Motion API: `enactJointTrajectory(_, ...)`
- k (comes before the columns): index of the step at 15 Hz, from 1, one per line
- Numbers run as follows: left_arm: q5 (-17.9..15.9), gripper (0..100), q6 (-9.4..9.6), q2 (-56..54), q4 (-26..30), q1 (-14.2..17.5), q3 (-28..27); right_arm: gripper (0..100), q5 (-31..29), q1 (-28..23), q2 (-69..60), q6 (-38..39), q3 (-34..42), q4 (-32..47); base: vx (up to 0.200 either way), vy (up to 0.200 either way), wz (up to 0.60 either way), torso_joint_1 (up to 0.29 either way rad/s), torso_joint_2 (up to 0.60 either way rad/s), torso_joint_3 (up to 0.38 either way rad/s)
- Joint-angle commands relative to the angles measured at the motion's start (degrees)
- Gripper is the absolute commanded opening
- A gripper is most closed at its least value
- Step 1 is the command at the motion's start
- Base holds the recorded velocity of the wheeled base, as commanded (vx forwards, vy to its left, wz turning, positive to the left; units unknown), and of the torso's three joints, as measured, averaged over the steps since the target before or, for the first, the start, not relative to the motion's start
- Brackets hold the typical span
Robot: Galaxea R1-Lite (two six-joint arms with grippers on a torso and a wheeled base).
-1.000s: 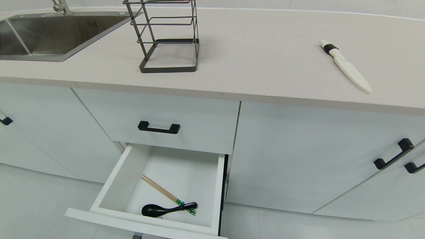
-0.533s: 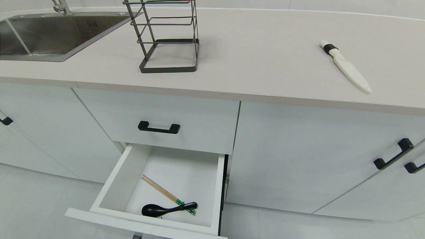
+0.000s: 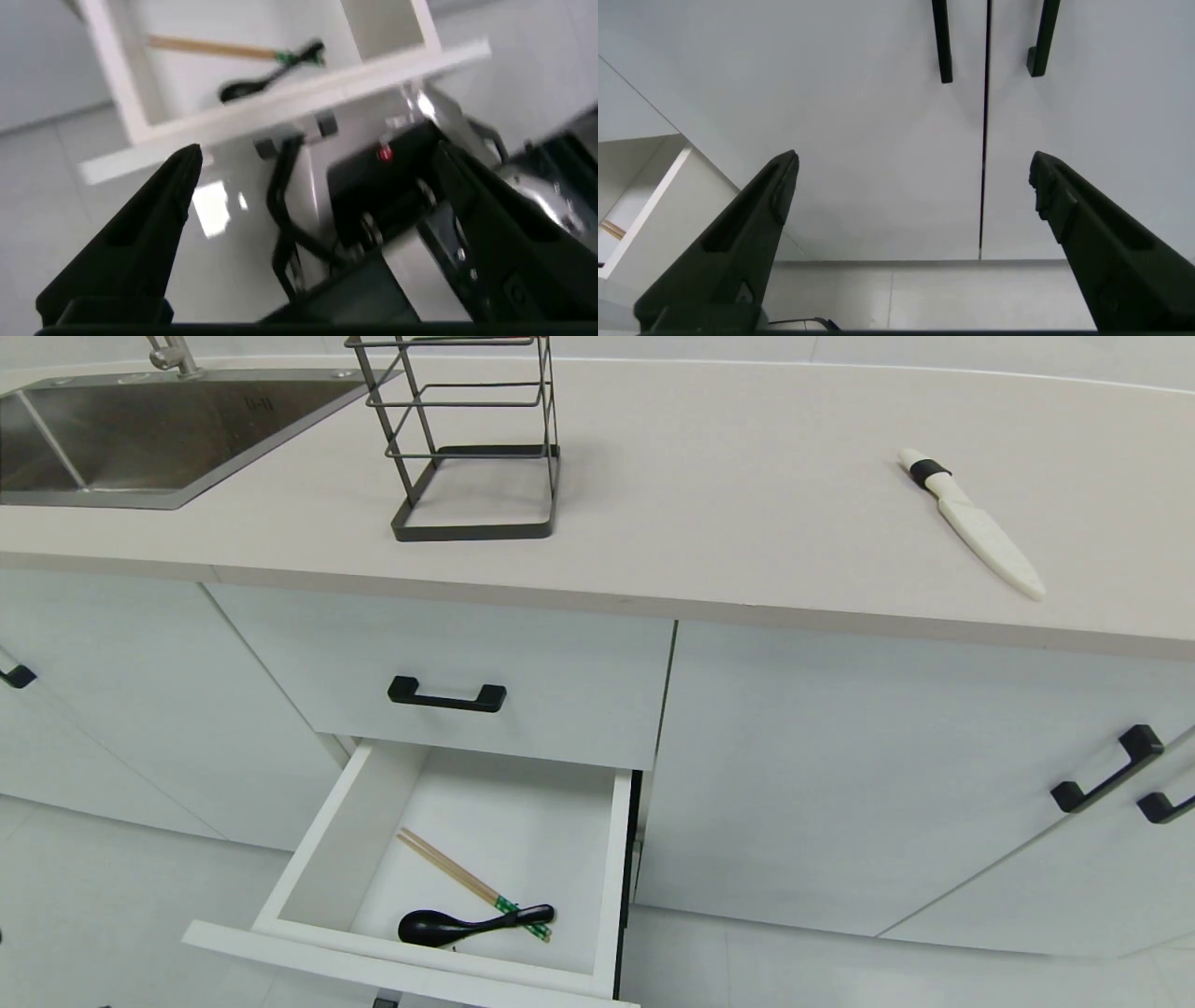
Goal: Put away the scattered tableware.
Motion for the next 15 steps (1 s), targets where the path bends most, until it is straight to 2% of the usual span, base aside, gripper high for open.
enactJointTrajectory(1, -0.67, 100, -0.01, 15.1, 0.38, -8.61, -0.49, 100, 0.0, 0.0, 0.09, -0.01, 0.0, -0.04, 0.0, 0.0, 0.0, 0.0, 0.0, 0.0)
enactJointTrajectory(3, -0.85, 100, -0.01, 20.98, 0.47, -15.11, 1.0, 100, 0.0, 0.0, 0.09, -0.01, 0.0, -0.04, 0.0, 0.0, 0.0, 0.0, 0.0, 0.0)
enactJointTrajectory(4, -0.59, 100, -0.01, 22.48, 0.47, -16.52, 2.23, 100, 0.0, 0.0, 0.09, -0.1, 0.0, -0.04, 0.0, 0.0, 0.0, 0.0, 0.0, 0.0)
enactJointTrajectory(5, -0.23, 100, -0.01, 24.41, 0.64, -19.68, 4.16, 100, 0.0, 0.0, 0.09, -0.01, 0.0, -0.04, 0.0, 0.0, 0.0, 0.0, 0.0, 0.0)
enactJointTrajectory(7, 1.96, 100, -0.1, 27.75, 0.82, -26.1, 5.48, 100, 0.0, 0.0, 0.09, -0.01, 0.0, -0.04, 0.0, 0.0, 0.0, 0.0, 0.0, 0.0)
enactJointTrajectory(8, 3.11, 100, -0.1, 28.98, 0.64, -27.15, 5.75, 100, -0.09, 0.0, 0.09, -0.01, 0.0, -0.04, 0.0, 0.0, 0.0, 0.0, 0.0, 0.0)
enactJointTrajectory(9, 6.27, 100, -0.01, 32.32, 0.03, -29.44, 5.83, 100, 0.0, 0.0, 0.09, -0.01, 0.0, -0.04, 0.0, 0.0, 0.0, 0.0, 0.0, 0.0)
enactJointTrajectory(11, 9.17, 100, -0.01, 35.13, -1.9, -31.37, 5.66, 100, -0.09, 0.0, 0.09, -0.01, 0.0, -0.04, 0.0, 0.0, 0.0, 0.0, 0.0, 0.0)
enactJointTrajectory(12, 12.95, 100, -0.1, 37.6, -2.7, -32.86, 5.92, 100, -0.09, 0.0, 0.09, -0.1, 0.0, -0.04, 0.0, 0.0, 0.0, 0.0, 0.0, 0.0)
enactJointTrajectory(15, 13.65, 100, -0.54, 41.99, -2.78, -34.8, 6.27, 100, 0.0, 0.0, 0.09, -0.01, 0.0, -0.04, 0.0, 0.0, 0.0, 0.0, 0.0, 0.0)
